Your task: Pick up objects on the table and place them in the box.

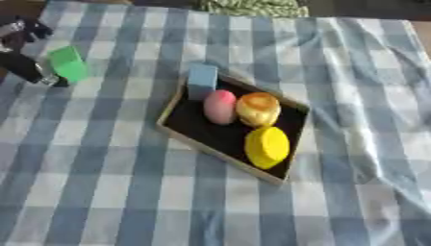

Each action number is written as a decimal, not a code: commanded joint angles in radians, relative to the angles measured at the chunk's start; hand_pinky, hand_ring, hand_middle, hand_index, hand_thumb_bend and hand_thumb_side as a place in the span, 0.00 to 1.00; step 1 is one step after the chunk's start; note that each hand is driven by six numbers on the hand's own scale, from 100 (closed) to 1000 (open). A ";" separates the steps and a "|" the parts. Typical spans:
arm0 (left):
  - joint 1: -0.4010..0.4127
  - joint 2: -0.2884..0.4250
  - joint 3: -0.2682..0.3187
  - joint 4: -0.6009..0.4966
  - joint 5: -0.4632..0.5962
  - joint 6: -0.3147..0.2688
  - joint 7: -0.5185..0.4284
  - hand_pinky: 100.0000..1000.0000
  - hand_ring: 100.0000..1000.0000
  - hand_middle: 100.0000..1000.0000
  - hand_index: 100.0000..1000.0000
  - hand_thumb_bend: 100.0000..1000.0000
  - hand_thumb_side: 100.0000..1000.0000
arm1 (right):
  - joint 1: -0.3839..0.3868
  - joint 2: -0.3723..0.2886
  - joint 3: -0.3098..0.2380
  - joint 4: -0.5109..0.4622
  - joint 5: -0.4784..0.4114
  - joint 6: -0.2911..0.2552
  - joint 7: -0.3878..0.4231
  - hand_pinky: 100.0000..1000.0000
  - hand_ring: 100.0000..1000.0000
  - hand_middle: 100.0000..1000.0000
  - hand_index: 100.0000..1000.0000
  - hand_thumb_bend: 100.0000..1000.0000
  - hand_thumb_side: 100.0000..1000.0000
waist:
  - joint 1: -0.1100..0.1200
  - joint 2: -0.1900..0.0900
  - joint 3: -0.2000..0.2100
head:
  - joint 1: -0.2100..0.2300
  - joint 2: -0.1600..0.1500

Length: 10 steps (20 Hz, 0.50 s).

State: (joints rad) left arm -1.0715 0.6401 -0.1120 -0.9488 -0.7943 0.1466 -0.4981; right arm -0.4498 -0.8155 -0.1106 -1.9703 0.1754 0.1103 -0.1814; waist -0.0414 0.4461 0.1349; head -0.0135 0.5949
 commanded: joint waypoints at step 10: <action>-0.074 0.007 0.046 0.004 0.076 0.009 0.050 0.91 0.84 0.79 0.89 0.54 0.17 | -0.030 -0.023 -0.016 -0.007 -0.013 -0.007 -0.007 0.78 0.79 0.59 0.71 0.00 0.17 | -0.002 0.031 -0.019 | 0.024 -0.052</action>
State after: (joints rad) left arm -1.1222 0.6293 -0.0774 -0.9279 -0.7308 0.1551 -0.4452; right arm -0.4668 -0.8146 -0.1110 -1.9704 0.1717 0.1059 -0.1859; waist -0.0414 0.4895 0.1164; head 0.0069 0.5601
